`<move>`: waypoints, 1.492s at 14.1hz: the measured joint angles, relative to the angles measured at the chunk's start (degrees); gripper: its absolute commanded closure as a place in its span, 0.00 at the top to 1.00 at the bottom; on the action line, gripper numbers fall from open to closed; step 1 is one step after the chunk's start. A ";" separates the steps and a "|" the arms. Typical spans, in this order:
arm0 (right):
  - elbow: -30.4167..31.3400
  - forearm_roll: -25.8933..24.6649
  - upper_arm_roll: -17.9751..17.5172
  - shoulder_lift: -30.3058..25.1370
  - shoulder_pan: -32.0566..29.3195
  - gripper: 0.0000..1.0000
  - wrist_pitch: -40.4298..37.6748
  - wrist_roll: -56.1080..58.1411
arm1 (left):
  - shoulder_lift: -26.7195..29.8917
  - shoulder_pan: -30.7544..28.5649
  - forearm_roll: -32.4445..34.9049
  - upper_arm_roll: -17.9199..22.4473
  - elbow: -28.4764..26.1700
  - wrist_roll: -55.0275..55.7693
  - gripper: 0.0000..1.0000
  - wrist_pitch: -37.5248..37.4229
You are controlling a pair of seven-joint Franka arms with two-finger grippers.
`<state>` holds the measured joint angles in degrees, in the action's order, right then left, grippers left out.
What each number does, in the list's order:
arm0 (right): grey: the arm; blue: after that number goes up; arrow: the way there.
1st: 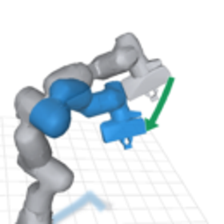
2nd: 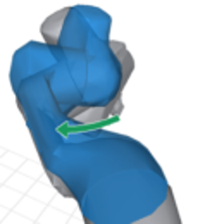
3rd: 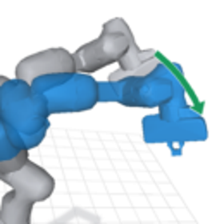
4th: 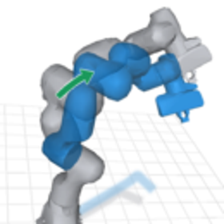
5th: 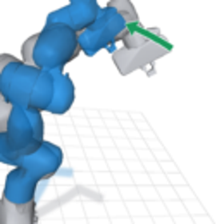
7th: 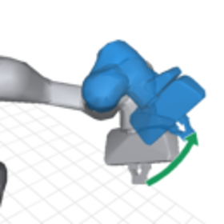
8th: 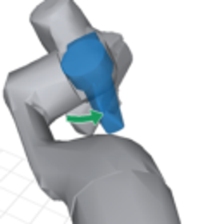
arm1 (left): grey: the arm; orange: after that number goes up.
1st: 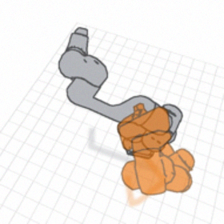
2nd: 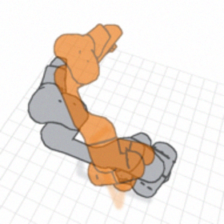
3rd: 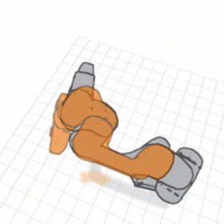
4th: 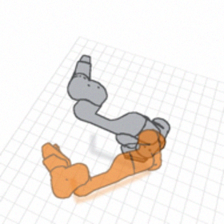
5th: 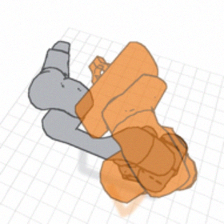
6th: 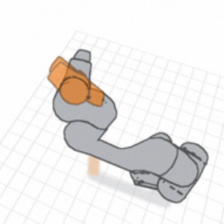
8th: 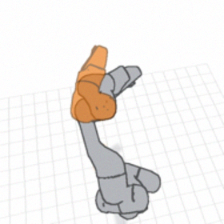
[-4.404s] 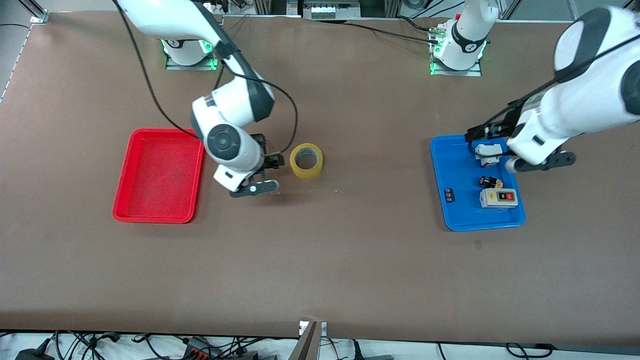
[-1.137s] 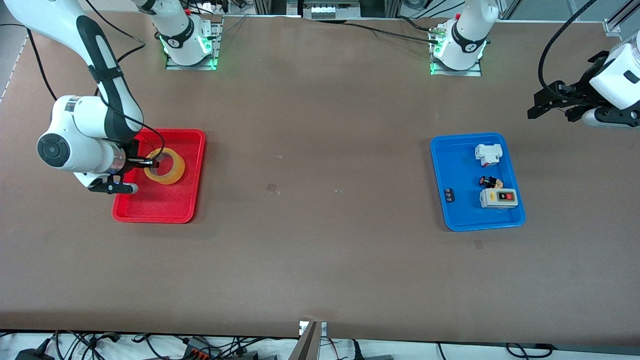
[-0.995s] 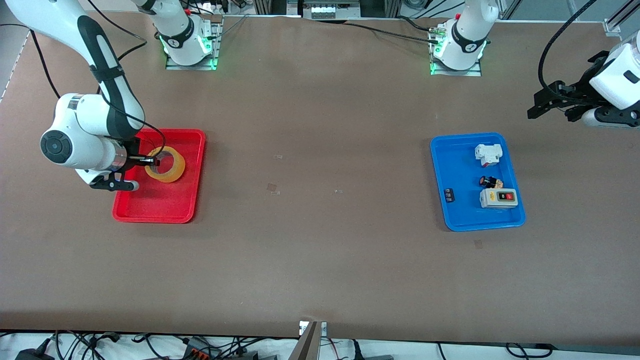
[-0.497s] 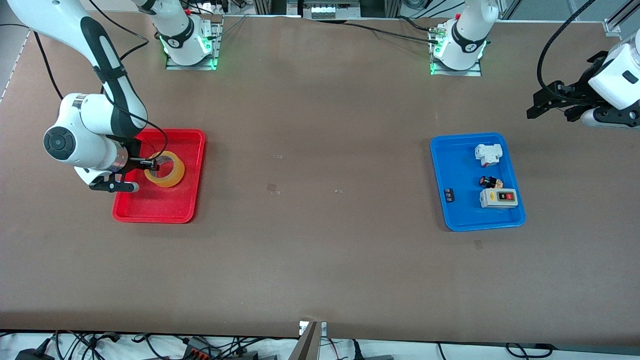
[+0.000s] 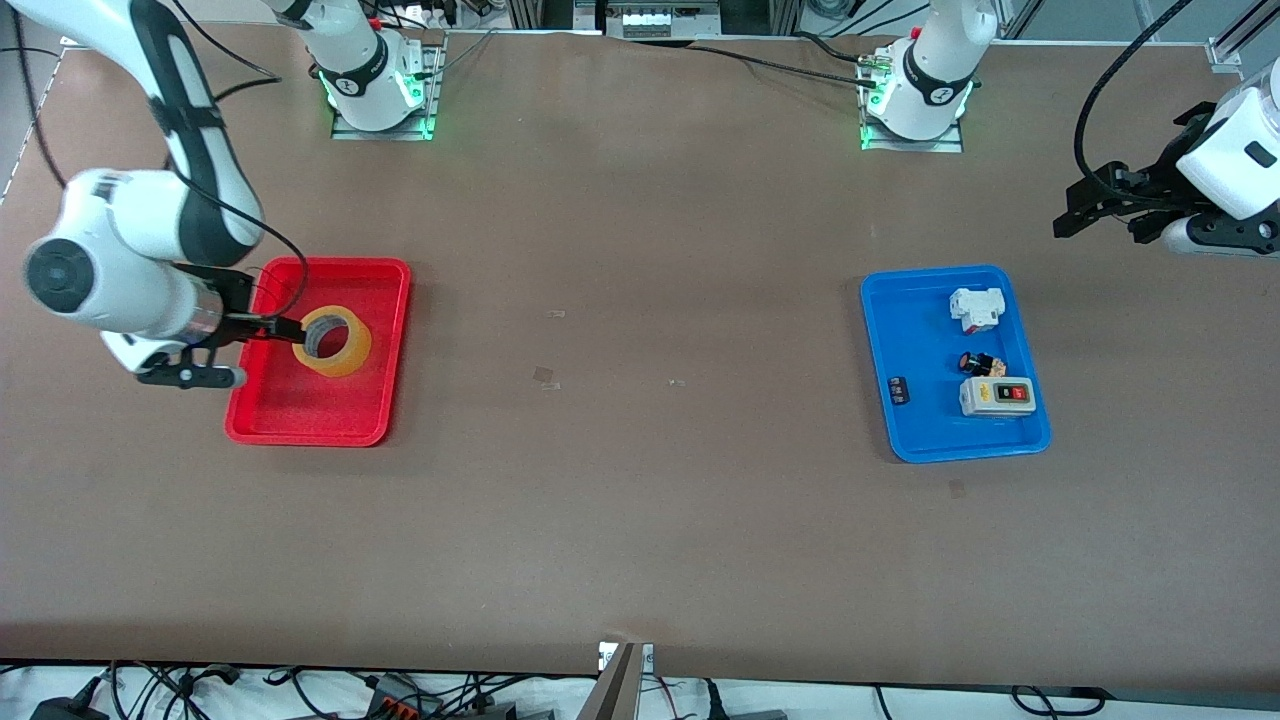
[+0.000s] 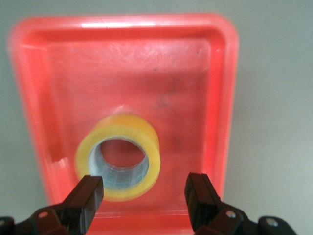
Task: Place and move tape with both arms
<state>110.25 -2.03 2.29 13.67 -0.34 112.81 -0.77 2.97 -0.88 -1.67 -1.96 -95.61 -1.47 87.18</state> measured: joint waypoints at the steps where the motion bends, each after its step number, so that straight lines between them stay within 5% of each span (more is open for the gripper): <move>1: -5.90 0.01 -0.11 -0.94 0.14 1.00 -7.08 0.03 | 0.00 0.00 0.00 -0.07 0.10 0.14 1.00 -0.16; 4: -24.20 0.07 -0.42 -1.57 0.84 1.00 -24.01 0.33 | 0.02 0.01 0.00 -0.35 0.83 0.91 1.00 -1.32; 7: -30.29 0.18 -0.46 -1.00 1.01 1.00 -27.13 0.46 | 0.03 -0.01 0.00 -0.32 1.20 1.06 1.00 -1.59; 16: -29.30 2.55 0.03 0.96 0.92 1.00 -15.01 0.46 | 0.05 -1.09 0.00 0.47 2.64 1.07 1.00 -1.71; 21: -14.69 2.50 0.03 -9.67 0.93 1.00 -11.67 0.78 | -0.12 -1.08 0.00 -0.08 2.63 1.08 1.00 -1.84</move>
<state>95.56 0.47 2.32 4.00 0.59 101.14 0.01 2.85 -1.96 -1.67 -2.04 -92.98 -0.39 85.34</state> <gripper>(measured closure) 0.000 0.000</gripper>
